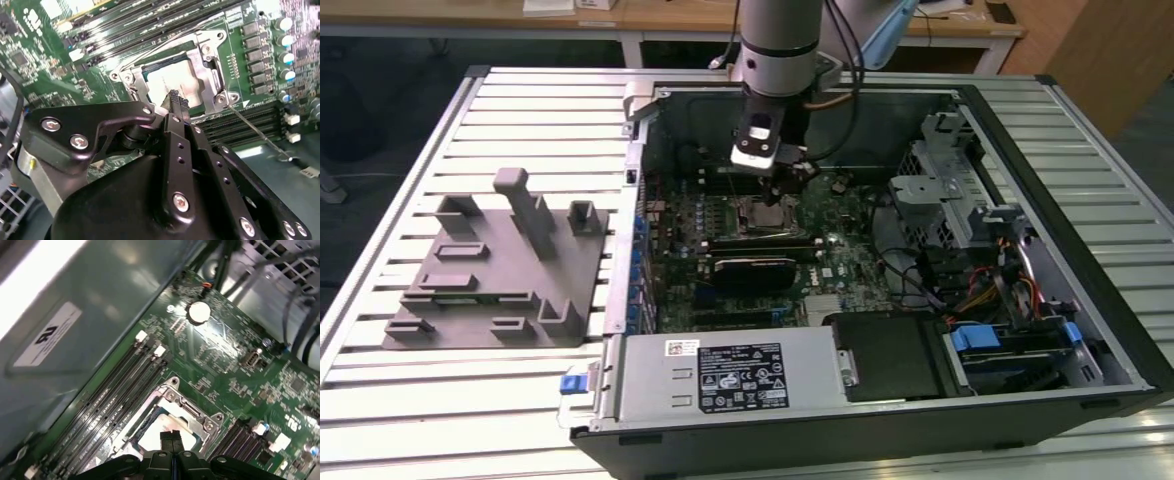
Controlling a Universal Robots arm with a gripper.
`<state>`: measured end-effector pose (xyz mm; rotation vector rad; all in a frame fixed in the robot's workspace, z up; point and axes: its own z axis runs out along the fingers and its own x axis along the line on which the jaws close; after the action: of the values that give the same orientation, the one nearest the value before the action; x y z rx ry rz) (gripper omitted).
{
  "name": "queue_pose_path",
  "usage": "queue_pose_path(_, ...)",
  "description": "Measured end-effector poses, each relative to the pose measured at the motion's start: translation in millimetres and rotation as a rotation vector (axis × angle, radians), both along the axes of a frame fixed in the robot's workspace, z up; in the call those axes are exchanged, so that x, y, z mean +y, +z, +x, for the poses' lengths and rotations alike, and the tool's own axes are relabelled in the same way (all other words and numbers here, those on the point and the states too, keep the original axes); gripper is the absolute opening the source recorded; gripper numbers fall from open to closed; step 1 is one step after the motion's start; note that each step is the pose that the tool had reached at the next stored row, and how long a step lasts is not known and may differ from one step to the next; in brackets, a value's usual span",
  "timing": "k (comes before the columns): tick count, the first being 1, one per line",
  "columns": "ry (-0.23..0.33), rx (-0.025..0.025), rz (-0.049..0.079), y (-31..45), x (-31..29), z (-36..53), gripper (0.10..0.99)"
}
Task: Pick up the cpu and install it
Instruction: 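Close the cpu cover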
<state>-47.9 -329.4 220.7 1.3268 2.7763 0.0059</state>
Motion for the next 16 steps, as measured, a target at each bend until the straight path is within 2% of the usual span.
queue_pose_path(7, 0.122, 0.0001, -0.001, -0.3, 0.0, 0.0, 0.106)
queue_pose_path(16, 0.251, 0.0000, -0.004, -0.4, 0.0, 0.0, 0.106)
